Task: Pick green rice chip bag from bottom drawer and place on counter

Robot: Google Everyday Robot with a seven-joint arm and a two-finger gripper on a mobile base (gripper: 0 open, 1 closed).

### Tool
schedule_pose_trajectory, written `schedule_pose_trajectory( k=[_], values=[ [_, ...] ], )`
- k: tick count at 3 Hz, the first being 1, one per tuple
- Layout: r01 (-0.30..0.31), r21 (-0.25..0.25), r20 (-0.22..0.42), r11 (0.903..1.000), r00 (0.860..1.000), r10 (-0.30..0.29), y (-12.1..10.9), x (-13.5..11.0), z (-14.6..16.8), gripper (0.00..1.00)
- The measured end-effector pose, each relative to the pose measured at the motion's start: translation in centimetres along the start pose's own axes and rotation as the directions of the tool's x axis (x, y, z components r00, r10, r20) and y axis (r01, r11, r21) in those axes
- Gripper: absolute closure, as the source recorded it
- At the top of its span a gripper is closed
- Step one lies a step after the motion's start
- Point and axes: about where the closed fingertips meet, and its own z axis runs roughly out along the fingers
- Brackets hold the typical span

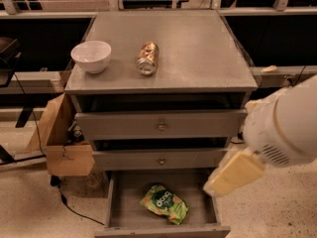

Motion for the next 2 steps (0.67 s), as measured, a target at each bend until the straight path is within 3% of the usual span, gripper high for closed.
schedule_pose_trajectory(
  k=[1, 2],
  values=[
    [-0.018, -0.008, 0.015, 0.9998, 1.000, 0.018, 1.89, 0.22, 2.98, 0.00],
    [-0.018, -0.006, 0.014, 0.9998, 1.000, 0.018, 1.82, 0.27, 2.92, 0.00]
  ],
)
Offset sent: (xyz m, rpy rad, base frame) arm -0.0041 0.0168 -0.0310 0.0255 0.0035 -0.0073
